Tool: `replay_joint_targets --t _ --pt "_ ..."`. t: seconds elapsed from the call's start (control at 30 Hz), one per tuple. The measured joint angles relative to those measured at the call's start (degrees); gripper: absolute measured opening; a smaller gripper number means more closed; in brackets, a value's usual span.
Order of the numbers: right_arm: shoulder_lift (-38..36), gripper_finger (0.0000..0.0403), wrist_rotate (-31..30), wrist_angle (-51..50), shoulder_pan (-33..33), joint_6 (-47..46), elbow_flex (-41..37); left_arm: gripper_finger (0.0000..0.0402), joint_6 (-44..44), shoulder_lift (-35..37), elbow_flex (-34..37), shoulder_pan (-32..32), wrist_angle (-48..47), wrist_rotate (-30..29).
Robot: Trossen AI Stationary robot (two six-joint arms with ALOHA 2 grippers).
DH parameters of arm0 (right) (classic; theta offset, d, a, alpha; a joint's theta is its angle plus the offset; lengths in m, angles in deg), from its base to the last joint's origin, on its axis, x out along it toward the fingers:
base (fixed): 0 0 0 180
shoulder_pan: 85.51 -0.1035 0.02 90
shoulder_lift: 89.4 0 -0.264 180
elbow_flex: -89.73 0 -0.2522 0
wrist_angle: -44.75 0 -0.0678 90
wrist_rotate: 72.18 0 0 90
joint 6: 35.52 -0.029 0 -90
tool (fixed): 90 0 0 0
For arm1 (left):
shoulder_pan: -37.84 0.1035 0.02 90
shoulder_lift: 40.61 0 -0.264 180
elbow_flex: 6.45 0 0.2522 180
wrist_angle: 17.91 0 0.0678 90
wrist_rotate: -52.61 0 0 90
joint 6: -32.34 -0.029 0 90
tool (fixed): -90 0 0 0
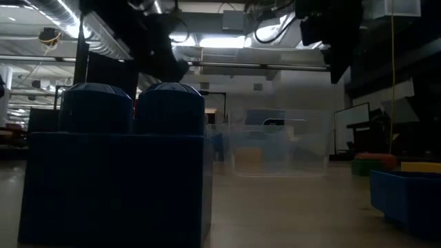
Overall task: Sort blocks by size
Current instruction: Put the blue cylindrical block into the top left transparent bin, then put the green 4 stud small game piece into the bottom transparent bin
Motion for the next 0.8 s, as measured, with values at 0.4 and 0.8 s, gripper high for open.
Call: replay_joint_targets --t 0.4,0.8 --pt "0.00 0.0232 -1.03 0.40 -13.57 -11.82 -0.02 0.0164 -9.23 -10.08 0.00 12.51 3.20 0.09" --pt "0.45 0.0232 -10.25 0.75 -26.53 -29.11 -0.02 0.0165 -15.16 -12.13 0.00 15.07 4.12 0.25"
